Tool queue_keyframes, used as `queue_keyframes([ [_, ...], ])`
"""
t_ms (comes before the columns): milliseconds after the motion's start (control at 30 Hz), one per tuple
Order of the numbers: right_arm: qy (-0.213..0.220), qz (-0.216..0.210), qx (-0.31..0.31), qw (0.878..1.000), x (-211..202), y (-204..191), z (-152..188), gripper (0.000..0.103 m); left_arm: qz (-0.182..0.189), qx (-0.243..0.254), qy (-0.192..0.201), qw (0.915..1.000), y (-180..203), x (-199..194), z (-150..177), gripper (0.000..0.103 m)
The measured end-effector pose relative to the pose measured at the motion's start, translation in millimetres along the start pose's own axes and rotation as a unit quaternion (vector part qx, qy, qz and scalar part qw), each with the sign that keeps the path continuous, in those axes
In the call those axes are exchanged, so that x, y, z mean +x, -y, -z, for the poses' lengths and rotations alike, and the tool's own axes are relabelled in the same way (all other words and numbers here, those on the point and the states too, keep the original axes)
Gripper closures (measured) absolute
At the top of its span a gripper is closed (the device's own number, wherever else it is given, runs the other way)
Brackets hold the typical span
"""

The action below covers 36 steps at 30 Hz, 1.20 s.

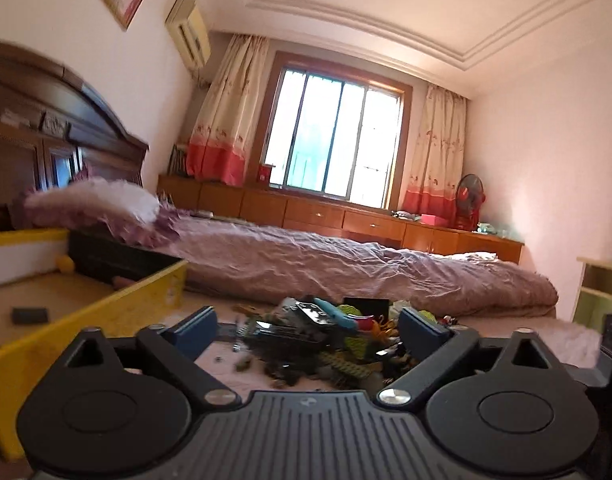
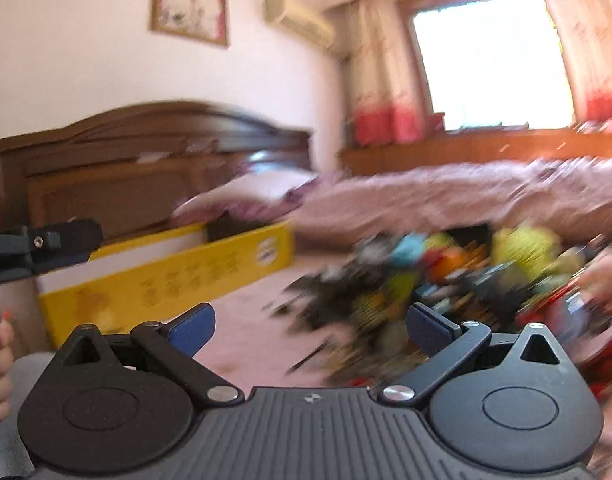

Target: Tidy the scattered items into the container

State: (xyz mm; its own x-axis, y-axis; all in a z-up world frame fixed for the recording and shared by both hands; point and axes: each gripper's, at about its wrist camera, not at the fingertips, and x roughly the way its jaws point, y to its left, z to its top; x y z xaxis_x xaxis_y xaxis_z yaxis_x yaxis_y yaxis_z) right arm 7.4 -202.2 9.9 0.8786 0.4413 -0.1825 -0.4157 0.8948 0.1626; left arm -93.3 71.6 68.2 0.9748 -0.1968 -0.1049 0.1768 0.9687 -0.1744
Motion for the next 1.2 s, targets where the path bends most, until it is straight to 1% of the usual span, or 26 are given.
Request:
queue_keyframes([
  [33, 0.012, 0.018, 0.002, 1.000, -2, 9, -2, 0.000, 0.000, -0.008, -0.009, 0.9999, 3, 14, 0, 0.021],
  [67, 0.019, 0.039, 0.004, 0.999, -3, 18, -3, 0.002, 0.002, -0.013, -0.017, 0.9998, 0, 40, 0, 0.028],
  [133, 0.018, 0.081, 0.013, 0.996, -2, 36, -5, 0.007, -0.001, -0.018, -0.030, 0.9994, 0, 70, 8, 0.035],
  [167, 0.006, 0.097, 0.026, 0.995, 0, 45, -6, 0.017, -0.006, -0.013, -0.034, 0.9993, 4, 83, 17, 0.038],
  [200, -0.011, 0.107, 0.038, 0.993, 3, 52, -7, 0.031, -0.012, -0.005, -0.038, 0.9992, 7, 93, 26, 0.040],
  [233, -0.029, 0.111, 0.051, 0.992, 6, 58, -8, 0.040, -0.018, 0.006, -0.047, 0.9987, 9, 104, 35, 0.042],
  [267, -0.040, 0.113, 0.058, 0.991, 9, 62, -7, 0.055, -0.024, 0.025, -0.068, 0.9971, 14, 118, 44, 0.044],
  [300, -0.052, 0.121, 0.058, 0.990, 11, 63, -7, 0.067, -0.026, 0.039, -0.084, 0.9953, 17, 124, 48, 0.044],
  [367, -0.065, 0.124, 0.047, 0.989, 15, 61, -6, 0.077, -0.022, 0.048, -0.086, 0.9949, 19, 128, 53, 0.044],
  [433, -0.066, 0.113, 0.037, 0.991, 19, 56, -5, 0.078, -0.020, 0.049, -0.074, 0.9959, 18, 128, 53, 0.044],
  [500, -0.062, 0.108, 0.021, 0.992, 22, 49, -3, 0.078, -0.019, 0.067, -0.054, 0.9961, 17, 131, 49, 0.045],
  [533, -0.060, 0.109, 0.012, 0.992, 19, 46, -2, 0.078, -0.028, 0.078, -0.034, 0.9960, 16, 136, 44, 0.045],
  [567, -0.060, 0.112, 0.003, 0.992, 20, 43, 0, 0.078, -0.038, 0.084, -0.012, 0.9956, 16, 128, 36, 0.045],
  [600, -0.062, 0.117, -0.003, 0.991, 21, 42, 2, 0.078, -0.053, 0.086, 0.016, 0.9948, 13, 137, 27, 0.045],
  [667, -0.067, 0.126, -0.011, 0.990, 24, 40, 6, 0.077, -0.076, 0.064, 0.046, 0.9940, 2, 164, 8, 0.045],
  [700, -0.068, 0.129, -0.014, 0.989, 24, 39, 7, 0.076, -0.081, 0.045, 0.047, 0.9946, -3, 179, 2, 0.046],
  [767, -0.069, 0.138, -0.023, 0.988, 28, 38, 11, 0.074, -0.069, -0.007, 0.037, 0.9969, -15, 212, -2, 0.046],
  [833, -0.068, 0.149, -0.043, 0.986, 30, 37, 14, 0.071, -0.055, -0.054, 0.032, 0.9965, -27, 233, 10, 0.044],
  [867, -0.066, 0.154, -0.059, 0.984, 31, 36, 16, 0.067, -0.052, -0.070, 0.021, 0.9960, -32, 240, 22, 0.043],
  [900, -0.063, 0.159, -0.075, 0.983, 31, 34, 17, 0.060, -0.053, -0.077, 0.001, 0.9956, -35, 248, 32, 0.042],
  [933, -0.059, 0.162, -0.086, 0.981, 32, 34, 18, 0.056, -0.058, -0.082, -0.030, 0.9945, -36, 258, 39, 0.041],
  [967, -0.057, 0.167, -0.092, 0.980, 33, 33, 19, 0.043, -0.060, -0.084, -0.049, 0.9934, -36, 266, 41, 0.041],
  [1000, -0.057, 0.173, -0.089, 0.979, 35, 34, 19, 0.035, -0.058, -0.084, -0.054, 0.9933, -36, 268, 44, 0.036],
  [1067, -0.058, 0.172, -0.069, 0.981, 40, 37, 18, 0.033, -0.058, -0.075, -0.049, 0.9943, -33, 270, 47, 0.029],
  [1133, -0.061, 0.164, -0.053, 0.983, 47, 40, 16, 0.033, -0.051, -0.070, -0.047, 0.9951, -31, 271, 47, 0.026],
  [1200, -0.060, 0.164, -0.056, 0.983, 55, 39, 14, 0.034, -0.042, -0.059, -0.042, 0.9965, -30, 266, 46, 0.025],
])
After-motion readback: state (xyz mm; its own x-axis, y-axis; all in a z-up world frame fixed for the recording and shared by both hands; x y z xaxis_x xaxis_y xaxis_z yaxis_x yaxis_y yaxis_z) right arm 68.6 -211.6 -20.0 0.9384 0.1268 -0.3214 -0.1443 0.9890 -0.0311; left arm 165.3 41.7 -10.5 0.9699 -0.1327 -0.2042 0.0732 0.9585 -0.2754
